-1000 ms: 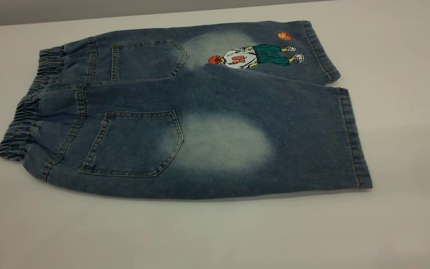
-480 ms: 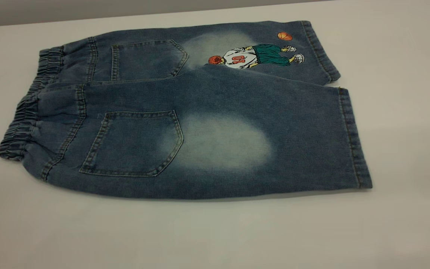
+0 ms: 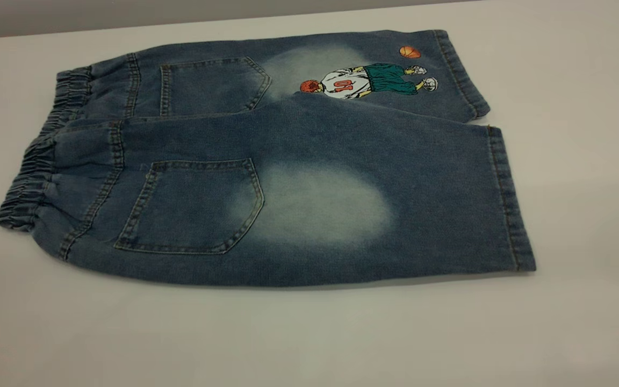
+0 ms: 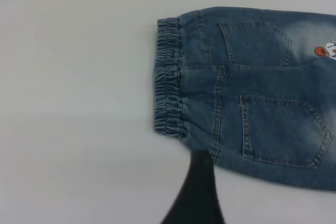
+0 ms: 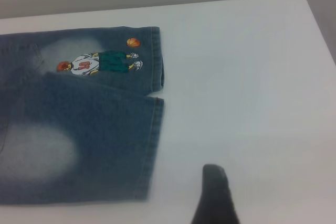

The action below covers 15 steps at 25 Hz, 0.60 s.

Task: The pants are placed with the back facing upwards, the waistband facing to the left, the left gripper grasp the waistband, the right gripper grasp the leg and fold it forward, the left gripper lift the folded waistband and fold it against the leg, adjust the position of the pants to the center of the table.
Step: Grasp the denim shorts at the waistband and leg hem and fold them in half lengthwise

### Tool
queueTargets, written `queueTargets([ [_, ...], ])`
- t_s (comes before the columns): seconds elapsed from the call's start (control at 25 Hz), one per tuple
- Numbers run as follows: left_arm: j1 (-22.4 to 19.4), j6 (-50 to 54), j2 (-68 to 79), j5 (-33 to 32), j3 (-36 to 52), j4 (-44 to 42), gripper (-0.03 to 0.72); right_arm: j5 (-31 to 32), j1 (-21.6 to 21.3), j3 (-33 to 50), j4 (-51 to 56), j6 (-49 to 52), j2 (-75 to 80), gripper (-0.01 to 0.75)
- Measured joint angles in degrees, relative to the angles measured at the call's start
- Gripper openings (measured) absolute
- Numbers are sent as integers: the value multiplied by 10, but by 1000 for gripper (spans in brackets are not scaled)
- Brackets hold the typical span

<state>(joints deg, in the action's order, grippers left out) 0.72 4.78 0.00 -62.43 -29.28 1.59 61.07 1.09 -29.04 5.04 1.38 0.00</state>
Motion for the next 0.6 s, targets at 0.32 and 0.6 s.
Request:
queueTargets([
  [0.32,0,2,0,7,0,0,581,-2,0,0,16,0,0,442],
  [0.6,0,14,5,26,-6,20,581,-10,0,-4,38,-7,0,442],
])
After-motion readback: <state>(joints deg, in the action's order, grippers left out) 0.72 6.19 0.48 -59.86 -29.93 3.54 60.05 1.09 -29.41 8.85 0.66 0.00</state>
